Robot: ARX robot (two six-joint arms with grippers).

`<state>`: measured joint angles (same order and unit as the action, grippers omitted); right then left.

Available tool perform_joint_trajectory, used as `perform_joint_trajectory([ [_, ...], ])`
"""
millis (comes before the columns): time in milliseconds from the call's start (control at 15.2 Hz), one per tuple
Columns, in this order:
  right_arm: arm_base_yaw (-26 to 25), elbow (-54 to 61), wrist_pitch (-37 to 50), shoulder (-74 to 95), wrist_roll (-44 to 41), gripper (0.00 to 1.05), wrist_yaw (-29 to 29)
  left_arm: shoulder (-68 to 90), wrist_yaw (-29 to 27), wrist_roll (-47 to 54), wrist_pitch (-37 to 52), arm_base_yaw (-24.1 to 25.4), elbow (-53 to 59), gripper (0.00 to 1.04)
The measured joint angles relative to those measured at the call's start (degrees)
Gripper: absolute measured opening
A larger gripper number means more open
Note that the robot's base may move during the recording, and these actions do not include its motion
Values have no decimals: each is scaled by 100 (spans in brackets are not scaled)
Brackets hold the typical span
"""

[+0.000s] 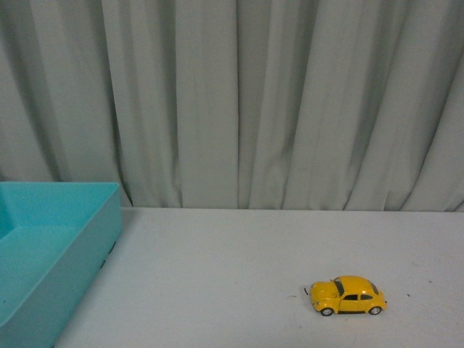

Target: Wind up and store yellow beetle toy

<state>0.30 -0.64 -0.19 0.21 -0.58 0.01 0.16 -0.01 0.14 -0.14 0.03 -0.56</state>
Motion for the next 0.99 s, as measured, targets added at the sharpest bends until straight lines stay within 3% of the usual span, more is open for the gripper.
perform_joint_trajectory([
  [990, 0, 0, -2, 0, 0, 98, 0, 2, -2, 2, -4, 0, 0, 98],
])
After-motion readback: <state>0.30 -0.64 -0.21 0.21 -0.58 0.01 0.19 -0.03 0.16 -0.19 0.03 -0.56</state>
